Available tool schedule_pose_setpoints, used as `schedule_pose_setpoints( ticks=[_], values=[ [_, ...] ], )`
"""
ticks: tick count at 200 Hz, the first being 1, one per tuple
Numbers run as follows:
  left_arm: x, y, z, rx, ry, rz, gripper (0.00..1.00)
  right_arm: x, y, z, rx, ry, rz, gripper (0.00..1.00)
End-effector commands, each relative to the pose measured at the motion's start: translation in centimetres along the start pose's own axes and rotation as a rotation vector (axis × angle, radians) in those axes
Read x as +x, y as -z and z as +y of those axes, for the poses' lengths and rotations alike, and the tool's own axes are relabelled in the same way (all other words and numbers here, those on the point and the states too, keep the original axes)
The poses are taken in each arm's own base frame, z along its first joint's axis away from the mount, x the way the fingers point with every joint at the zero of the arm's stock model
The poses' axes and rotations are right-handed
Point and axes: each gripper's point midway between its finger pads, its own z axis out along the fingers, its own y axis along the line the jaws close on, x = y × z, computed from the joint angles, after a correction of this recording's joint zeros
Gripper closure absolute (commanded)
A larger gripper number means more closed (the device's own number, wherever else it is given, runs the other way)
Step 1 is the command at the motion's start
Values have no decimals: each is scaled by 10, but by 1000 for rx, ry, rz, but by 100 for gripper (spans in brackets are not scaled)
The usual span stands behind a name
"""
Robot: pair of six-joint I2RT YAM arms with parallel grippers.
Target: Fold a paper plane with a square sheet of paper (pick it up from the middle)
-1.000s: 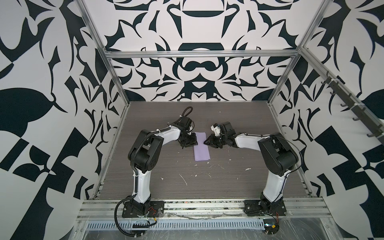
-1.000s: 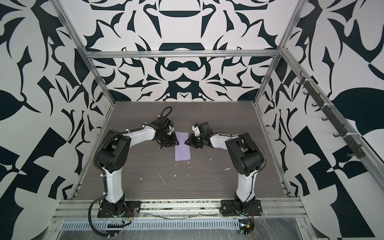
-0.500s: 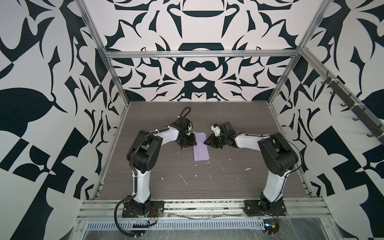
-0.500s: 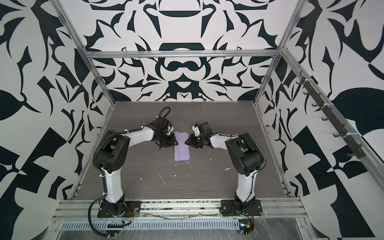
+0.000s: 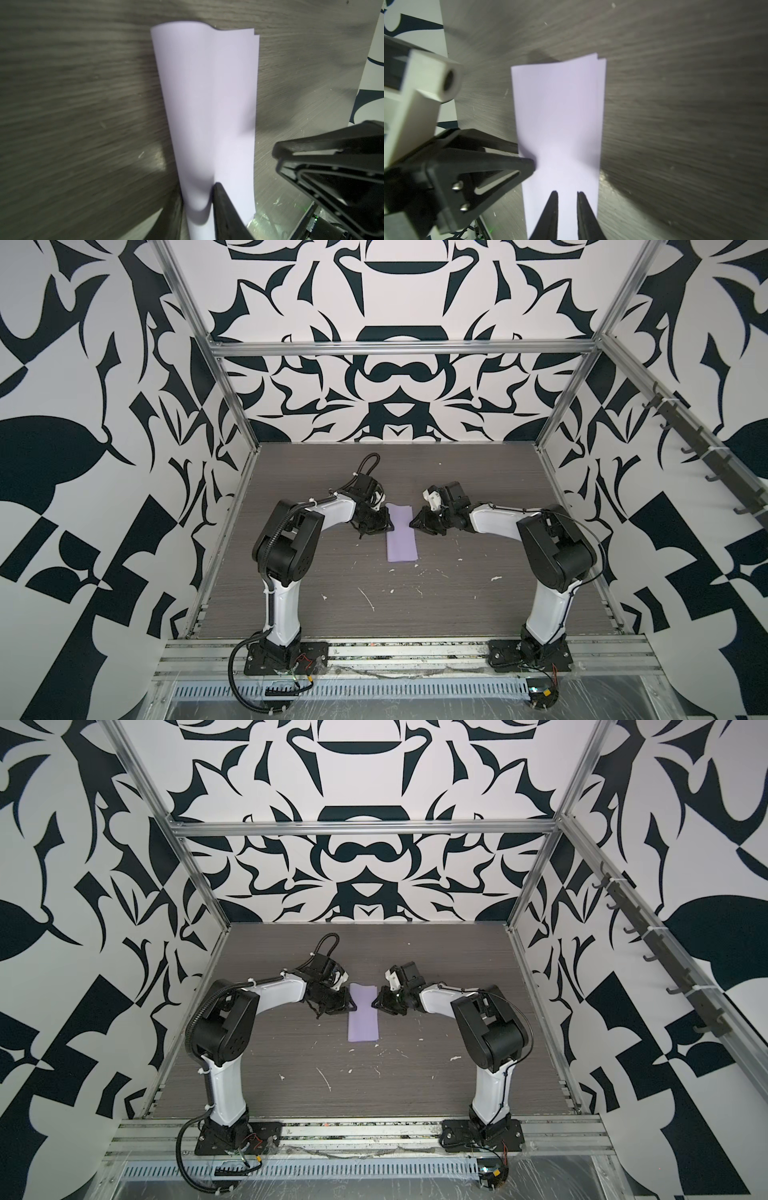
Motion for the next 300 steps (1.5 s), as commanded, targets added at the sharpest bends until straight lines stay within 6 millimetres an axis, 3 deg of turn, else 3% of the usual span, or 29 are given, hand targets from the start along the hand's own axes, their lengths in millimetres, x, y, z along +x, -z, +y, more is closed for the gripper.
schedule_pose_setpoints(
  ticks=[1,94,135,154,191,223,275,300],
  values=[
    [65,-28,73,-232,102,207,71,-16,1,16,-34,41,-10,80],
    [54,-21,58,-186,113,167,69,-3,-20,-9,16,-18,64,82],
    [41,-5,34,-111,198,93,54,6,-24,-26,68,-51,81,83],
    [43,3,34,-125,252,68,50,8,-24,-28,75,-60,81,83],
    [56,1,26,-82,320,90,50,8,-24,-28,75,-63,79,83],
    [53,-3,19,-75,328,93,52,7,-25,-28,74,-66,78,83],
    [53,-9,23,-99,339,107,65,6,-24,-26,64,-68,78,83],
    [57,-9,28,-118,316,120,70,-1,-17,-10,20,-55,57,83]
  ],
)
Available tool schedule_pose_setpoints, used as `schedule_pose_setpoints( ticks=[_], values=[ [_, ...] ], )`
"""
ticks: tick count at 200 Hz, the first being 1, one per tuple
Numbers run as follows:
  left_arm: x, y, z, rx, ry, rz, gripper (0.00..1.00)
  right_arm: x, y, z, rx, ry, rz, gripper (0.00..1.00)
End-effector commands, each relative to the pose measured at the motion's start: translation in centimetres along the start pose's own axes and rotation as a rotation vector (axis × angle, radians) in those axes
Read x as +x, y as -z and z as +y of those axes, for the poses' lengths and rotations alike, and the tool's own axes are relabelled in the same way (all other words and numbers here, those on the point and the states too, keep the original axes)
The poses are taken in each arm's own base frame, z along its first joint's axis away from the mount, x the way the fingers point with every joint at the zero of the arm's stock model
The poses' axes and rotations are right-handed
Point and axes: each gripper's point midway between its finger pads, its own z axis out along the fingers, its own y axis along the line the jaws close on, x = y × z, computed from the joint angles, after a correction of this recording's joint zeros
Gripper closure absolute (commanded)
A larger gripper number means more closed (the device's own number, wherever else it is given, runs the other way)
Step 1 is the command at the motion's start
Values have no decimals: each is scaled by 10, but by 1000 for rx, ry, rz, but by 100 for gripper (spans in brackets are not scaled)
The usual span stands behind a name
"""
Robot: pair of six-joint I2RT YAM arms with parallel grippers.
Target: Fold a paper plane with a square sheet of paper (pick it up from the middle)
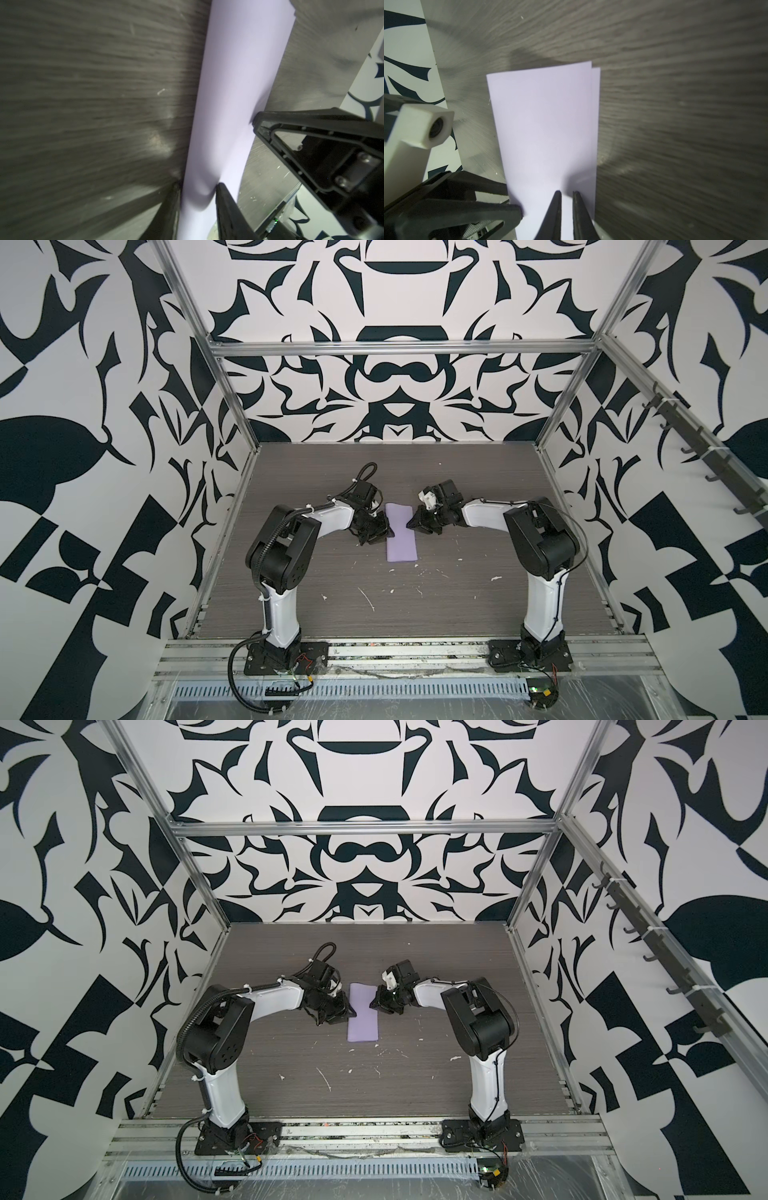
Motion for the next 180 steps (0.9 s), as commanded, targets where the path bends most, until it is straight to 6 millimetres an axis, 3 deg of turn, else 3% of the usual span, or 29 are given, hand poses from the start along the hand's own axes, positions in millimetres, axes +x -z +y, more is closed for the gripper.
schedule_pose_setpoints(
  ticks=[1,39,78,138,180],
  values=[
    [22,-16,42,-149,50,82,71,-2,8,6,-3,-5,-15,82],
    [27,-18,49,-170,13,103,73,-23,43,25,-68,16,-127,75],
    [29,-20,55,-184,-29,116,72,-33,70,5,-24,-24,-232,69],
    [32,-22,62,-210,-53,133,71,-27,67,-13,17,-62,-223,69],
    [33,-23,67,-230,-59,142,71,-21,61,-5,-22,-28,-177,72]
  ],
)
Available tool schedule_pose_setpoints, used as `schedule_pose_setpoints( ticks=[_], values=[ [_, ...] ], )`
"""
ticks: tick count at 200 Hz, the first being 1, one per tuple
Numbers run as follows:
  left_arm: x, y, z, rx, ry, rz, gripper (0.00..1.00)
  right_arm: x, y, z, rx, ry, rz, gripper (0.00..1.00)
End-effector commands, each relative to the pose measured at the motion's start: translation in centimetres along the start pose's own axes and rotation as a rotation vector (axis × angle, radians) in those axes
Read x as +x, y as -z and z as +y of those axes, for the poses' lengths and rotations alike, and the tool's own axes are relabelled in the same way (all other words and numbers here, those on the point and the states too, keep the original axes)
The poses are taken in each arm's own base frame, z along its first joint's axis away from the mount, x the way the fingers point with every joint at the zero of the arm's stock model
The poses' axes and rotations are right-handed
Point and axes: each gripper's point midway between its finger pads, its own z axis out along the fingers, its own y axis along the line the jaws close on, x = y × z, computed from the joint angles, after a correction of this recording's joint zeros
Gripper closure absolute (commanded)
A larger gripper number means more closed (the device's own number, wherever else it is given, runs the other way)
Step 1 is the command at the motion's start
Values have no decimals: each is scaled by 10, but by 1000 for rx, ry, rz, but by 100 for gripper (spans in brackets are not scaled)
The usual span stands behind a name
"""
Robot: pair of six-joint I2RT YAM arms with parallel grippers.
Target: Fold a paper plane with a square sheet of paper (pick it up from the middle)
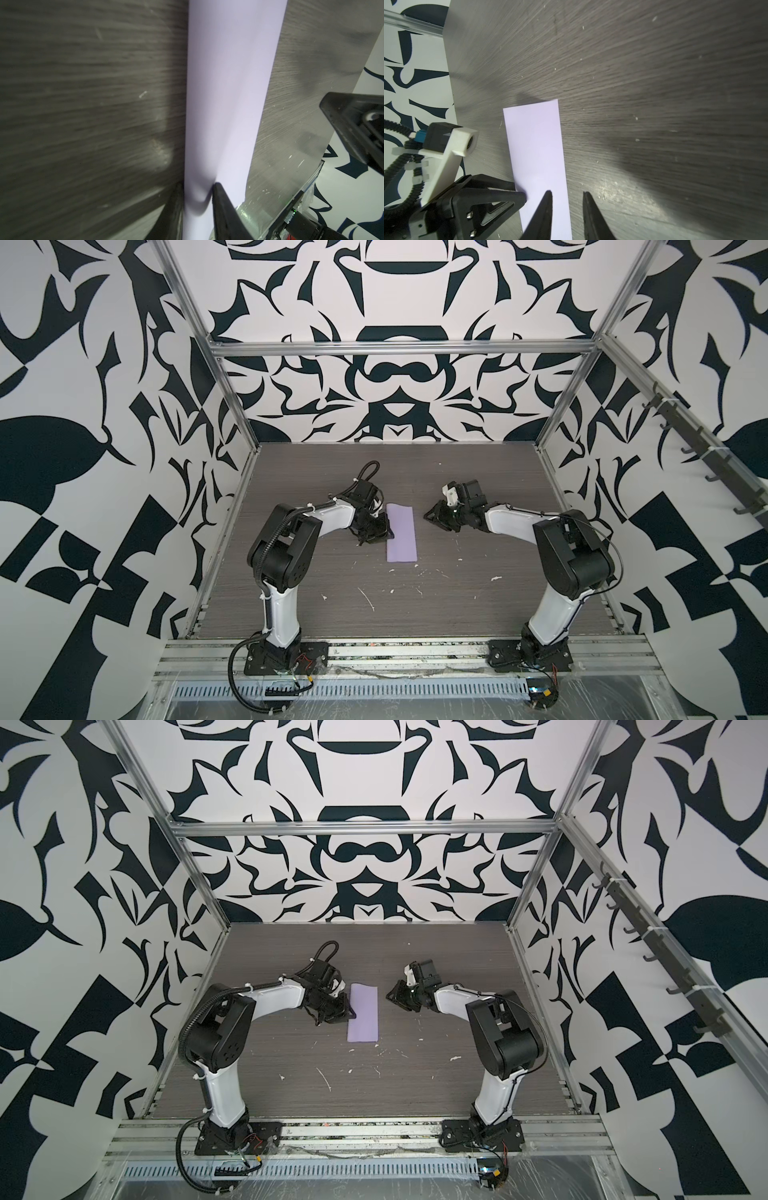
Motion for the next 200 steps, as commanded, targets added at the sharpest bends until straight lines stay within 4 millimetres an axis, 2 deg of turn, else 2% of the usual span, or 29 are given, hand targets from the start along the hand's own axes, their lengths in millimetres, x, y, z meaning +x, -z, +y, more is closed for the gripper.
schedule_pose_setpoints(
  ticks=[1,47,72,200],
  values=[
    [39,-23,60,-206,74,134,71,0,-1,15,-47,44,17,73],
    [38,-24,63,-221,79,133,71,17,-17,43,-116,105,108,77],
    [37,-24,65,-233,99,130,71,24,-26,48,-123,113,144,78],
    [41,-28,75,-283,159,148,71,36,-47,36,-83,93,225,79]
  ],
)
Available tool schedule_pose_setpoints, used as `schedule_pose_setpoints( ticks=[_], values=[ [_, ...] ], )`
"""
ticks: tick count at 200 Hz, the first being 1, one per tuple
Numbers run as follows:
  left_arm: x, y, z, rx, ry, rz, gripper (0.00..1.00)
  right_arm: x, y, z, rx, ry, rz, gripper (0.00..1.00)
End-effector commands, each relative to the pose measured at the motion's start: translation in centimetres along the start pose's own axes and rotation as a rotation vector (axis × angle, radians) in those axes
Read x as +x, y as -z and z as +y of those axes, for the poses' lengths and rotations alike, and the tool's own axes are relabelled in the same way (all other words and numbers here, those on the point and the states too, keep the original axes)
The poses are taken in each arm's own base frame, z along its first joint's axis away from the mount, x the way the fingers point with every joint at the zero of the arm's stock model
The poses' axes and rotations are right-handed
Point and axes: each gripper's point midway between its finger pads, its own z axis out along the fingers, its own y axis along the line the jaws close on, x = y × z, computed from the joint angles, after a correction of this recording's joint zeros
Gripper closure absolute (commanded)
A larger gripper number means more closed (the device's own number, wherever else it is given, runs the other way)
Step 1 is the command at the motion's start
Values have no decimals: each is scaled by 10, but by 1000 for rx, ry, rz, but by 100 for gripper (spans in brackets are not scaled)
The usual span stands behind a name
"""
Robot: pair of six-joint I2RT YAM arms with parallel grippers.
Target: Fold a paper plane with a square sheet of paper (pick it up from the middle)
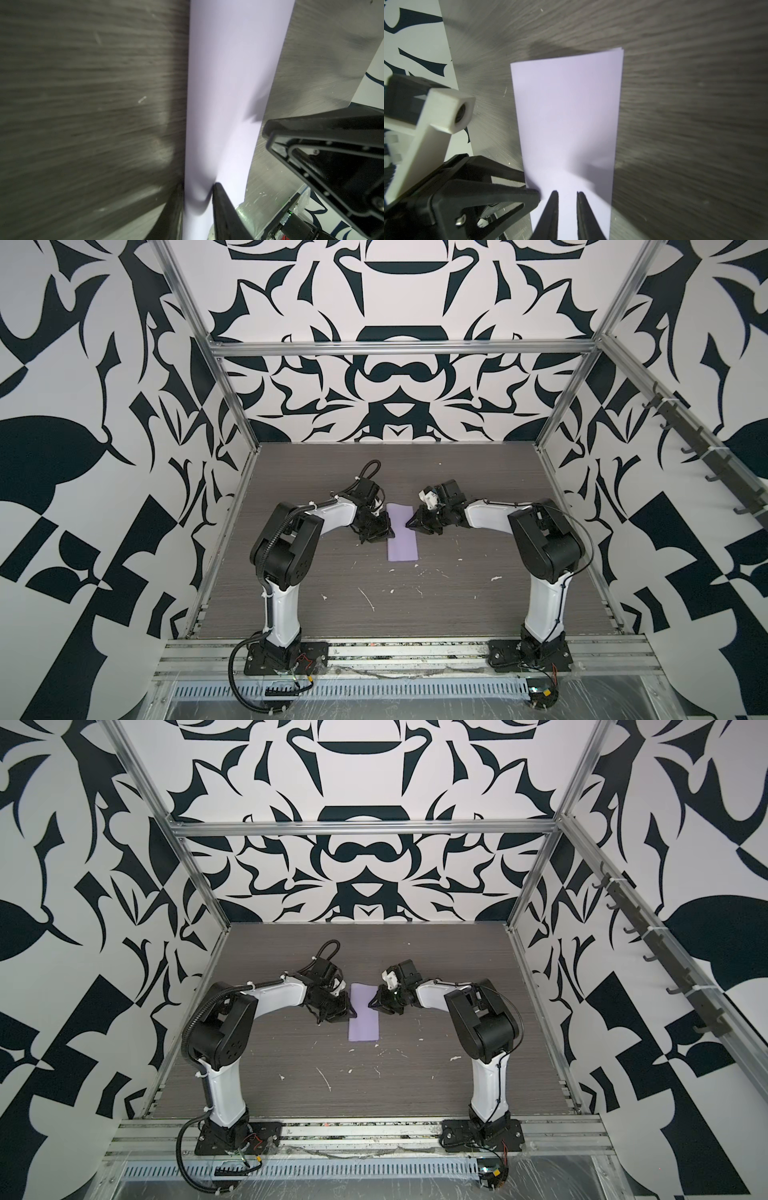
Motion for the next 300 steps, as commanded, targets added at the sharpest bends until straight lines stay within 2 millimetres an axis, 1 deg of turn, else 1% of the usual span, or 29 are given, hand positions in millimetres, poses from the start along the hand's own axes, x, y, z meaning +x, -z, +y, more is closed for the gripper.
schedule_pose_setpoints(
  ticks=[1,28,51,71,86,100,118,134,154,172,185,204,230,255,300],
  values=[
    [39,-28,77,-270,120,127,71,-2,1,10,-13,28,14,79],
    [40,-29,79,-277,129,130,70,1,-2,2,18,17,27,80],
    [39,-28,78,-278,129,128,70,5,-5,-9,59,2,45,83],
    [35,-24,73,-269,121,115,70,12,-6,-22,111,-9,68,86],
    [29,-20,63,-240,111,98,68,17,-5,-32,160,-14,87,88],
    [20,-11,49,-206,89,71,65,21,-4,-41,205,-14,106,89],
    [5,10,31,-167,62,4,61,24,-3,-53,264,-10,121,91],
    [-5,28,22,-142,49,-61,58,26,-2,-61,307,-6,135,93],
    [-14,44,9,-88,29,-129,58,26,-1,-68,345,-3,139,98],
    [-19,49,-10,-2,-2,-154,59,26,1,-73,374,-2,135,100],
    [-20,49,-21,60,-10,-159,61,28,2,-76,390,-5,135,100],
    [-23,47,-31,123,-16,-166,64,29,2,-79,402,-4,135,100],
    [-26,43,-39,171,-25,-166,68,29,2,-80,407,-5,134,100],
    [-25,35,-37,176,-19,-146,73,28,2,-80,412,-5,132,100],
    [-17,17,-41,206,-31,-78,81,27,-1,-80,419,-5,136,100]
  ],
)
